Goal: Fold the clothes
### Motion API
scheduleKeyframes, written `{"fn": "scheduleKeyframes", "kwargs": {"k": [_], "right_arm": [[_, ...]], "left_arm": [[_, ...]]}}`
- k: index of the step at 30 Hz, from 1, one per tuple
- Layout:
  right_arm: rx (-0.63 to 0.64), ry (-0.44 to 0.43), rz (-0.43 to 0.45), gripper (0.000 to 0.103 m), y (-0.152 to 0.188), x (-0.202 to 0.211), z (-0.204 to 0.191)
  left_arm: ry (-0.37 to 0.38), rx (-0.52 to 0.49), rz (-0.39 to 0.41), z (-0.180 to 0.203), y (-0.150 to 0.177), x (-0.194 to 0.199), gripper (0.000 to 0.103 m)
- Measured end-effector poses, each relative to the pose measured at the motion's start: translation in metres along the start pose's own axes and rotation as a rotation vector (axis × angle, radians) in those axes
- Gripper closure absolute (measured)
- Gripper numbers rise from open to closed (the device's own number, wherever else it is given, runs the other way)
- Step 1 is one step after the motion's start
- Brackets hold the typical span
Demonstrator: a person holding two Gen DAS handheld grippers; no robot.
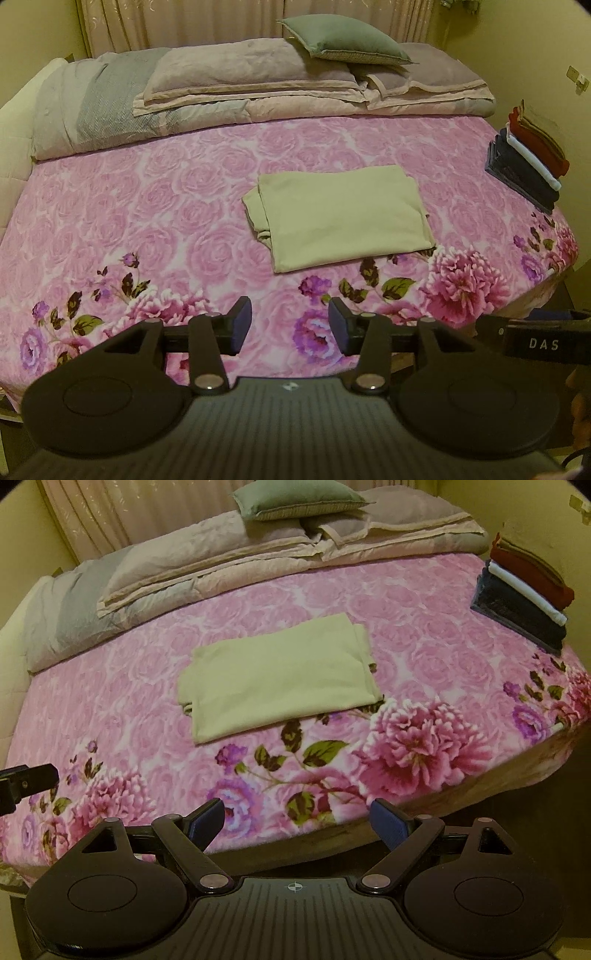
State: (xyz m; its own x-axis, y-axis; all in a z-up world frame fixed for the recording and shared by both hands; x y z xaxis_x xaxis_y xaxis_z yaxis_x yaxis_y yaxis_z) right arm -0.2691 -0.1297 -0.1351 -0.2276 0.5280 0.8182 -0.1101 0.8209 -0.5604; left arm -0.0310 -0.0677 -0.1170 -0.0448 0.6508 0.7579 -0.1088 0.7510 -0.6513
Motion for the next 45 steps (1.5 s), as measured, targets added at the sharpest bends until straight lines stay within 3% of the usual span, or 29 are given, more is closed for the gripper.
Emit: {"fn": "scheduleKeyframes", "kwargs": {"k": [29, 45], "right_arm": [[0.066, -0.01, -0.048, 0.014, -0.02, -0.027, -0.017], [0.092, -0.034, -0.096, 0.014, -0.089, -0.088, 0.024]], "left_arm": [[-0.044, 0.016, -0.057, -0.013, -0.005, -0.024, 0.058], [-0.074, 0.052, -0.115, 0.025, -0.059, -0.097, 0.053]]}}
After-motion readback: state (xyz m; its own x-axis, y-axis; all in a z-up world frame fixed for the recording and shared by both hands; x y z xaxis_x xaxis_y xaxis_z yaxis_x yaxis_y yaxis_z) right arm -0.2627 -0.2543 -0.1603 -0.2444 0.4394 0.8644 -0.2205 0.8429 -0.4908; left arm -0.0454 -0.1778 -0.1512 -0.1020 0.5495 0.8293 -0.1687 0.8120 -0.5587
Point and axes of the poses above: each gripper's, at about its wrist camera, not at the fingertips, and x roughly against the way its jaws point, z to its right, y to its underside, the point moved 5 cm from there along -x, roughly the way its jaws point, and after that the axes turned 7 degrees about z, right-handed, at the moved point
